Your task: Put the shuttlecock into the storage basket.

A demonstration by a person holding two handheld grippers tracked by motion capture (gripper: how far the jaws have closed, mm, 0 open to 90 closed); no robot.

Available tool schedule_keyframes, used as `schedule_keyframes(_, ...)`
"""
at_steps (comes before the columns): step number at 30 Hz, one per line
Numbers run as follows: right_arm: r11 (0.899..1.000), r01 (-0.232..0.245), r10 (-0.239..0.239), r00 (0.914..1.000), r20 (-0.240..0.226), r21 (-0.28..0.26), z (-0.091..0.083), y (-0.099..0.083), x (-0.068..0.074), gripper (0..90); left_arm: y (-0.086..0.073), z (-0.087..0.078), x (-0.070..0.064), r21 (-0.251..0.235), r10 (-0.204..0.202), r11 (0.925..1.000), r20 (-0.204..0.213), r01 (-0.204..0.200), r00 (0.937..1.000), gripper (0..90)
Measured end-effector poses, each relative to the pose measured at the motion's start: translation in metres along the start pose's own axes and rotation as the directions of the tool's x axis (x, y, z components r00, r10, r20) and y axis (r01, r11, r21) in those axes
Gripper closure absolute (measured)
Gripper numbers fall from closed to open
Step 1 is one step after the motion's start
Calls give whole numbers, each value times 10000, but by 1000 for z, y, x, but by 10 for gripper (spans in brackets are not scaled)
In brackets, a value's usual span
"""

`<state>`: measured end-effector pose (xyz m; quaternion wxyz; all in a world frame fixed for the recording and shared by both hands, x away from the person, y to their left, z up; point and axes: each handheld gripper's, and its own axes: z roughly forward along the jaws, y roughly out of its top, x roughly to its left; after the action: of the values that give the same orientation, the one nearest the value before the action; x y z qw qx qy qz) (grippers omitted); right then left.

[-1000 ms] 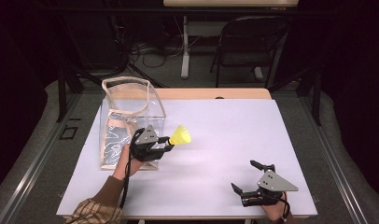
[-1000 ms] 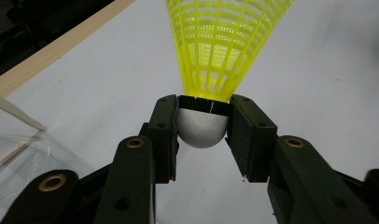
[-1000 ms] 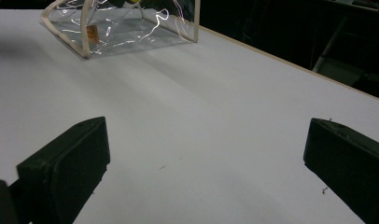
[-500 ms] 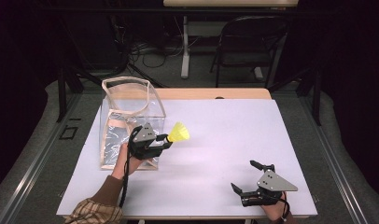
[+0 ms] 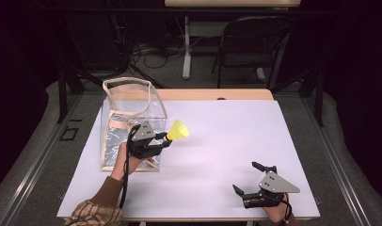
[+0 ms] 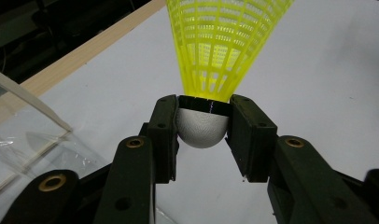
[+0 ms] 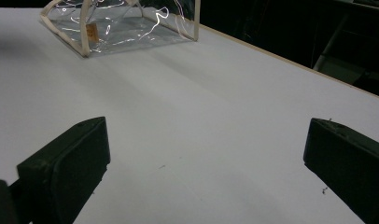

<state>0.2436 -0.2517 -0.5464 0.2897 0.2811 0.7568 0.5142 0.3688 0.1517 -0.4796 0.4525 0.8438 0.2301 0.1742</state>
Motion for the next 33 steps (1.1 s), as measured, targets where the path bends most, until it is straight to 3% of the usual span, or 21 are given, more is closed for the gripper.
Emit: schedule_keyframes(33,10000,28,-28,10000,38,-2,0,0,0,0,13,-13,0,-217,-140,9997,-646,127,9978,637)
